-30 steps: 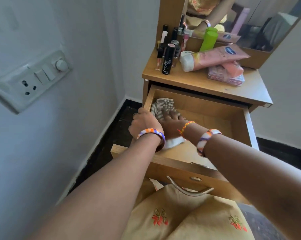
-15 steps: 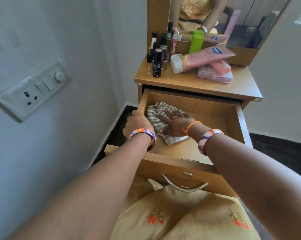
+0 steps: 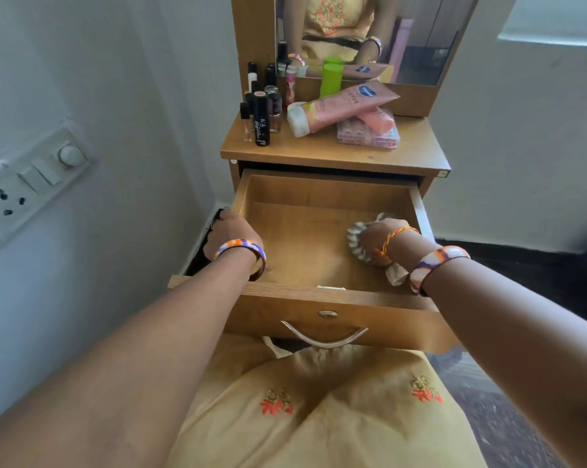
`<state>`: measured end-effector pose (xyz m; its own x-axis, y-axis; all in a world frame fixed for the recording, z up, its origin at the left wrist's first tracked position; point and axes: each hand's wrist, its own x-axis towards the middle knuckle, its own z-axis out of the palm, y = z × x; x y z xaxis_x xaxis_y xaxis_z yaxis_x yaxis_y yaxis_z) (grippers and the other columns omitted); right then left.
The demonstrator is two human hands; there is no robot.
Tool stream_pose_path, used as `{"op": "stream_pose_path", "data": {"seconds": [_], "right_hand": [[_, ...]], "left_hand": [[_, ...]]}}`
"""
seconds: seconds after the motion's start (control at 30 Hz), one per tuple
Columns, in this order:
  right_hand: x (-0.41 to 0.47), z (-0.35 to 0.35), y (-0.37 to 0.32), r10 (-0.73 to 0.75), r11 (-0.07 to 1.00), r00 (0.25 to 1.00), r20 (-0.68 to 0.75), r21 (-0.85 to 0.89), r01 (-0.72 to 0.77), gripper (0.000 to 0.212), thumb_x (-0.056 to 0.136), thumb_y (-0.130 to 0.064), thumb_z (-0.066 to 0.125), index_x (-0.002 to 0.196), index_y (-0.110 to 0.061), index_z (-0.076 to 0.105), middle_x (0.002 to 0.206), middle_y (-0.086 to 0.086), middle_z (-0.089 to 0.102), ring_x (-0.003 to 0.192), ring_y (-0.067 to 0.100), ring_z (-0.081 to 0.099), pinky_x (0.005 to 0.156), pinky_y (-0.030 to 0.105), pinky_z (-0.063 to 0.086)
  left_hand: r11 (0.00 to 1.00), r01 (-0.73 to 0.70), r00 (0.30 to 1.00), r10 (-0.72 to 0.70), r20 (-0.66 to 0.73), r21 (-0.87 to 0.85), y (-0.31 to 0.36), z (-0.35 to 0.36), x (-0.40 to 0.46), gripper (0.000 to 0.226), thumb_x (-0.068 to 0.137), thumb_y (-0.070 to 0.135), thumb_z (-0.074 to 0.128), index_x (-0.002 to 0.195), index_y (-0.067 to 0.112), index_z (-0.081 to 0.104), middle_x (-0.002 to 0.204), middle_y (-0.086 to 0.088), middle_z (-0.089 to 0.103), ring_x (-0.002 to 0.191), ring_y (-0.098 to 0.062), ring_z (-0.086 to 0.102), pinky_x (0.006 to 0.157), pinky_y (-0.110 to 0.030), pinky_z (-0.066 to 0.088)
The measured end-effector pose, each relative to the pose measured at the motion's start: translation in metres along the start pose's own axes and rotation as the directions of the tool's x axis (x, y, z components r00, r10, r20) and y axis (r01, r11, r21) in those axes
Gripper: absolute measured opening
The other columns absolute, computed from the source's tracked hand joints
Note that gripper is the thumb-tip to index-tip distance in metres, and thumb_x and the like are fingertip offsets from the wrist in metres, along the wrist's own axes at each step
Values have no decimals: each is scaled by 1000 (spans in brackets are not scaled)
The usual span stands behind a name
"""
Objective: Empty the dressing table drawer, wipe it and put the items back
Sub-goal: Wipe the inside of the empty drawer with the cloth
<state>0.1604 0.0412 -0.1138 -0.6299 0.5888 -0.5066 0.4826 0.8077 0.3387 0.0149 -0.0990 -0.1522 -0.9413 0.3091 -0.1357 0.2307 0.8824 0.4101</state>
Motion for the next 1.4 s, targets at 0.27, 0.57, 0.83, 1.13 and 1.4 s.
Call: {"op": "stream_pose_path", "data": {"seconds": [0.27, 0.57, 0.83, 1.13, 1.4], "right_hand": [[-22, -5, -8, -121, 991, 947, 297, 83, 101, 26, 97, -9, 36, 87, 3, 56, 84, 8, 52, 90, 20, 46, 85, 18, 49], [-15, -27, -75, -463, 667, 886, -30, 646, 371, 24, 92, -12, 44, 110, -8, 58, 101, 3, 63, 88, 14, 59, 85, 33, 52], [4, -14, -45, -344, -233, 933, -101, 972, 20, 8, 89, -4, 50, 89, -8, 58, 70, 3, 67, 60, 13, 63, 61, 24, 53], [5, -2, -32, -188, -827, 946, -264, 562, -7, 51, 87, -43, 54, 121, -5, 54, 104, 15, 66, 92, 28, 66, 91, 43, 51], [17, 1, -39, -130, -571, 986, 102, 806, -158, 37, 85, -9, 50, 121, -2, 50, 102, 16, 62, 86, 29, 63, 81, 43, 53]], "left_hand": [[997, 7, 1000, -7, 3, -73, -2, 3, 5, 35, 90, 6, 54, 122, -4, 46, 114, -23, 58, 102, -37, 61, 90, -45, 53], [976, 61, 992, -83, -98, -211, 3, -6, -1, 42, 91, 15, 53, 129, 0, 42, 132, -22, 48, 120, -36, 49, 101, -44, 44], [956, -106, 966, 34, -255, -274, 10, -12, -8, 46, 97, 42, 32, 117, 11, 58, 128, -10, 55, 124, -29, 45, 107, -47, 27], [801, 44, 828, 305, 470, -597, 24, -3, -21, 91, 71, 85, 23, 130, 24, 53, 133, -6, 56, 120, -28, 53, 107, -36, 36], [606, 227, 878, 212, 429, -763, 15, -6, -13, 34, 73, 27, 78, 97, 8, 64, 109, -12, 67, 105, -30, 62, 100, -44, 47]]}}
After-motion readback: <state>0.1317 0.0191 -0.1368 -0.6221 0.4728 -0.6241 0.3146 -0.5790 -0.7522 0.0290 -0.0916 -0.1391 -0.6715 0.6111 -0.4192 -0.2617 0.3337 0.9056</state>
